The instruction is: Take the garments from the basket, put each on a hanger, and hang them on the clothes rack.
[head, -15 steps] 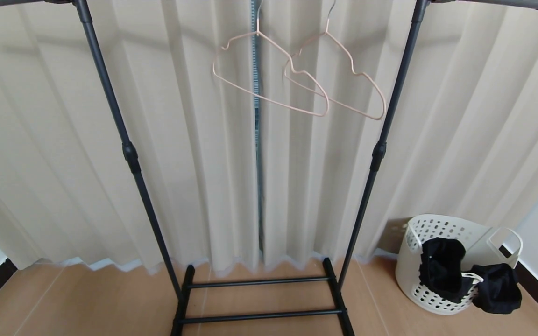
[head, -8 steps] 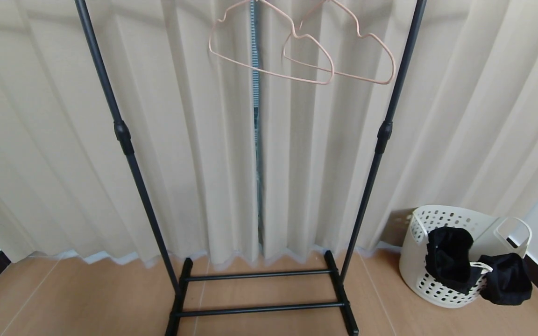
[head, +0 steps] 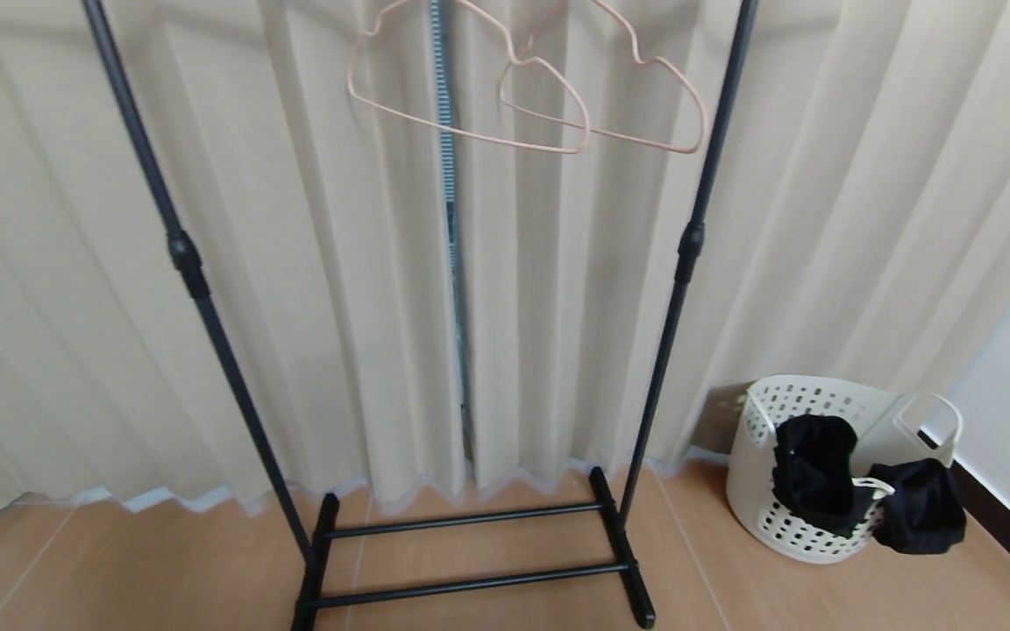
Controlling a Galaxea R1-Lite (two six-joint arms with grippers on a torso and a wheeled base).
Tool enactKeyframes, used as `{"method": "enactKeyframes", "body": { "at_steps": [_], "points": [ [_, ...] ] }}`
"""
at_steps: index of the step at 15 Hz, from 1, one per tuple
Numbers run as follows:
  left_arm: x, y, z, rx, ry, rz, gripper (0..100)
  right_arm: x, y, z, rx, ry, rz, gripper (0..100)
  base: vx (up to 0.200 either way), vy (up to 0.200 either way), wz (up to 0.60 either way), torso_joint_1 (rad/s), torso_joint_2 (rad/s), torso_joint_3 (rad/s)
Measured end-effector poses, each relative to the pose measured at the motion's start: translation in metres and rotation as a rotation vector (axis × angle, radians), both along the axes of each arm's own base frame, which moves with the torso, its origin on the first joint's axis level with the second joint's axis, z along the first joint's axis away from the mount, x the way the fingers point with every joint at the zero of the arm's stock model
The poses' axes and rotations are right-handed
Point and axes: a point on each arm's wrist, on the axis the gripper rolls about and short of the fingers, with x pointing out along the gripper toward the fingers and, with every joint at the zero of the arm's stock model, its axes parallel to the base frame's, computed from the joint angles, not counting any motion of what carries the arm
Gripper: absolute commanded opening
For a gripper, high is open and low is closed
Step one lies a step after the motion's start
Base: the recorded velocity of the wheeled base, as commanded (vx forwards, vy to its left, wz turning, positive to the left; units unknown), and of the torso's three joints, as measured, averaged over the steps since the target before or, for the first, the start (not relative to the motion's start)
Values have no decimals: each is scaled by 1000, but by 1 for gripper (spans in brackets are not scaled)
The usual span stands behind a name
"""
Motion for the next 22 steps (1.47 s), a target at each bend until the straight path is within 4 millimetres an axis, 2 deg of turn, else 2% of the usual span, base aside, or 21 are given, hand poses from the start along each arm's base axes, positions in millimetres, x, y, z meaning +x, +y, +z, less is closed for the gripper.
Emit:
{"method": "enactKeyframes", "body": {
  "at_steps": [3,21,22],
  "points": [
    [0,0,0,1,0,-1,100,0,0,0,1,0,0,100,0,0,-400,2,2,5],
    [0,0,0,2,0,0,100,0,0,0,-1,1,-1,100,0,-200,0,2,3,4],
    [0,0,0,1,0,0,100,0,0,0,0,0,-1,100,200,0,0,7,7,7]
  ]
}}
